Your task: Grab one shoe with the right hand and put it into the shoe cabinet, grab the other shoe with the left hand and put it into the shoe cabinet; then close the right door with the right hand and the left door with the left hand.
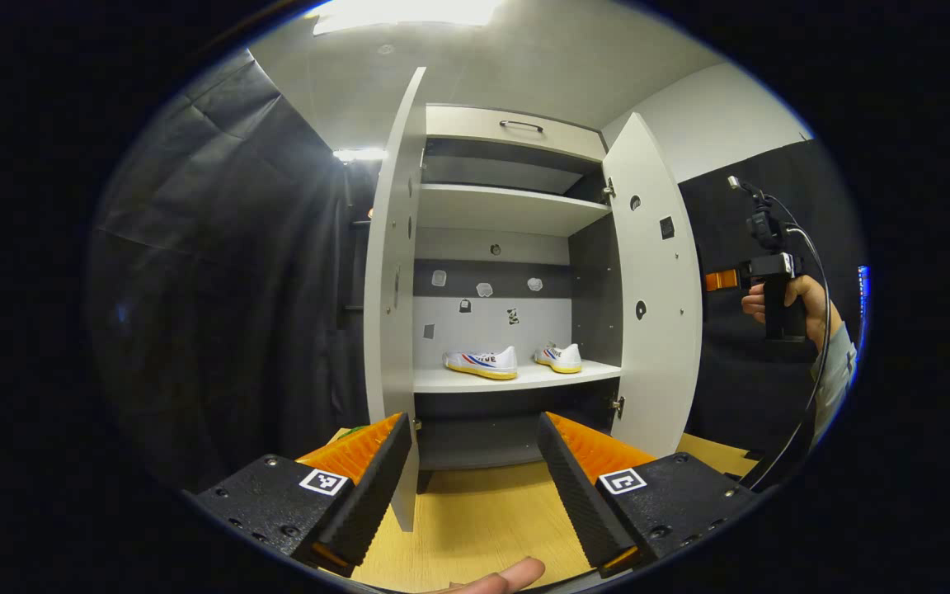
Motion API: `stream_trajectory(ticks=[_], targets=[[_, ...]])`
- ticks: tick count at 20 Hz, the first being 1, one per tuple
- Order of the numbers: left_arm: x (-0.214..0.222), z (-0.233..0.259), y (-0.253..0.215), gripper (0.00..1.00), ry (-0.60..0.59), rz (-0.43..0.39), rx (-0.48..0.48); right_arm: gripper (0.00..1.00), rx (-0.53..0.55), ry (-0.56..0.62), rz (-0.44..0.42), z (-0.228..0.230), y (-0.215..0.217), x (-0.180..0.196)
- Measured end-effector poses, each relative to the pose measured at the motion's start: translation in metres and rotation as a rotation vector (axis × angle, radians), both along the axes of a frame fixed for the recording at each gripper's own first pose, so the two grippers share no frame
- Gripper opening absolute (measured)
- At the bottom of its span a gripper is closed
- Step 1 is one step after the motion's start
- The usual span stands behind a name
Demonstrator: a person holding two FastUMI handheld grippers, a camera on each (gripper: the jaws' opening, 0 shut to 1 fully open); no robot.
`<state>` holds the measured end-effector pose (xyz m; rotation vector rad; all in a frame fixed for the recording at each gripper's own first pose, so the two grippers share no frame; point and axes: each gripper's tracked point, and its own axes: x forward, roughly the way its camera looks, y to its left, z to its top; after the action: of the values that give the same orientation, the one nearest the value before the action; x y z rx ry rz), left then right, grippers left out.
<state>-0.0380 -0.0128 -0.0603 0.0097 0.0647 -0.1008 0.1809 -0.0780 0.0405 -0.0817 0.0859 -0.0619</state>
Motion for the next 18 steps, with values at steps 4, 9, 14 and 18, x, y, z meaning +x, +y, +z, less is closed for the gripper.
stream_trajectory(ticks=[4,9,14,18], targets=[[0.005,0.001,0.024,0.95,-0.009,0.059,-0.002,0.92,-0.007,-0.014,0.006,-0.001,0.025,0.000],[0.010,0.000,0.056,0.95,-0.010,0.115,-0.015,0.92,0.012,-0.017,0.014,-0.005,0.057,0.006],[0.012,0.002,0.082,0.95,-0.020,0.160,-0.014,0.92,0.001,-0.011,0.098,-0.017,0.118,0.017],[0.007,0.005,0.105,0.95,-0.025,0.212,0.000,0.95,-0.002,-0.001,0.161,-0.028,0.156,0.013]])
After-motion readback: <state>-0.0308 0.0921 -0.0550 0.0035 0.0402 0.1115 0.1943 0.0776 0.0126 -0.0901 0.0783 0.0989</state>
